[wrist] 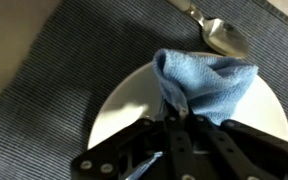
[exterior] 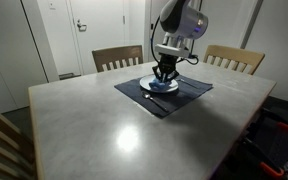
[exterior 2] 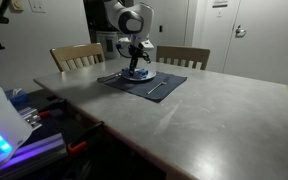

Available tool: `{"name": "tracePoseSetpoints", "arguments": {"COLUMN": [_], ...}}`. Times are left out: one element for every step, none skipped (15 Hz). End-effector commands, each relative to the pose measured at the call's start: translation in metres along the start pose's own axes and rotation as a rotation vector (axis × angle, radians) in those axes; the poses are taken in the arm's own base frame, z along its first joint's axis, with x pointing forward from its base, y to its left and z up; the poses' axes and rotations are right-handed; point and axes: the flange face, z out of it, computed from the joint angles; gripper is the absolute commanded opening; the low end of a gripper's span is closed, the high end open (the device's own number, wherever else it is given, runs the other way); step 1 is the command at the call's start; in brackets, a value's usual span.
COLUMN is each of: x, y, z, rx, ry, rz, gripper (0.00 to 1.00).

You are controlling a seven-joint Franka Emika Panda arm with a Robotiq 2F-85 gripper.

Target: Use the cloth to wipe the plate

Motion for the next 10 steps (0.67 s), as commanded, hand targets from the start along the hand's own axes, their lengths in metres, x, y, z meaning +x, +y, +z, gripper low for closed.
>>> {"name": "tracePoseSetpoints", "arguments": {"x": [-0.0003, 0.0009, 0.0033, 0.0051, 0.0061, 0.0064, 0.0065, 0.0066, 0.0072, 0.0080], "y": [0.0161, 0.0184, 0.0200, 0.0212, 0.0220, 0.0226, 0.0229, 0.0228, 0.0222, 0.0215], "z": [0.0056, 0.0055, 0.0044, 0.0041, 0.0041, 0.0045, 0.0052, 0.0051, 0.0045, 0.0040], "rx": [-0.094, -0.115, -0.127, -0.135, -0.144, -0.156, -0.170, -0.182, -0.200, -0.216], "ry": [-0.112, -0.113, -0.092, -0.082, -0.075, -0.064, -0.047, -0.027, 0.015, 0.048], "rz": [-0.030, -0.029, -0.025, -0.027, -0.025, -0.027, -0.031, -0.037, -0.042, -0.049], "gripper": [0.02, 0.02, 0.02, 0.02, 0.02, 0.02, 0.02, 0.02, 0.02, 0.02]}}
